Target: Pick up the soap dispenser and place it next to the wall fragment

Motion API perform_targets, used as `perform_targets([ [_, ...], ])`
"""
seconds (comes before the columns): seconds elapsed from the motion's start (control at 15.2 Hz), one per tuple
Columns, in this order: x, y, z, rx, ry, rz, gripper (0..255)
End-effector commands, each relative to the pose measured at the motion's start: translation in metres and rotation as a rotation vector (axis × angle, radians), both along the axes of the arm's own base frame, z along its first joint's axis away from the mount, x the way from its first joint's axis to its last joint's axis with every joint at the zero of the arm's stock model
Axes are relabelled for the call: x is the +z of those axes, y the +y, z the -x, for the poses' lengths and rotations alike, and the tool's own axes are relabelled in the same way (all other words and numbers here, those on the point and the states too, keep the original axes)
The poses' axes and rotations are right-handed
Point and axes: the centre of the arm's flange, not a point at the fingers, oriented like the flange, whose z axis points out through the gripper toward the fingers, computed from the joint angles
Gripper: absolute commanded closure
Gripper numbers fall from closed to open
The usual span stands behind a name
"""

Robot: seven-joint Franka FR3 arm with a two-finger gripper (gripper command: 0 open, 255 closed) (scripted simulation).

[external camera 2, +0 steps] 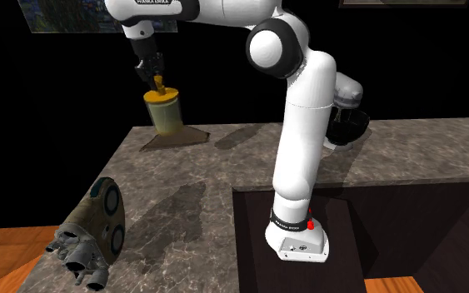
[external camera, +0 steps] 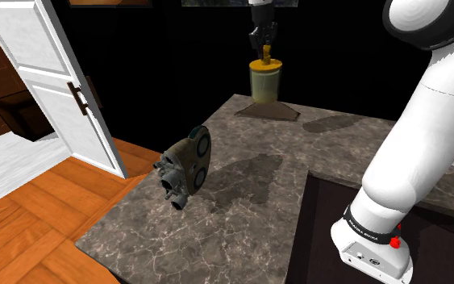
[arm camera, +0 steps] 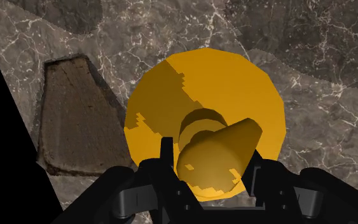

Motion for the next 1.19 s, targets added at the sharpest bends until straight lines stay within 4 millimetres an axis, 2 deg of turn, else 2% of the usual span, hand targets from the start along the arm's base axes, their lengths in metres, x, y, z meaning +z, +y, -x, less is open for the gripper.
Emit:
perform_targets([
  [0.0, -0.010, 0.000, 0.001, 0.000, -0.001, 0.000, 255],
  [1.12, -0.100, 0.000, 0.001, 0.000, -0.001, 0.000, 255],
])
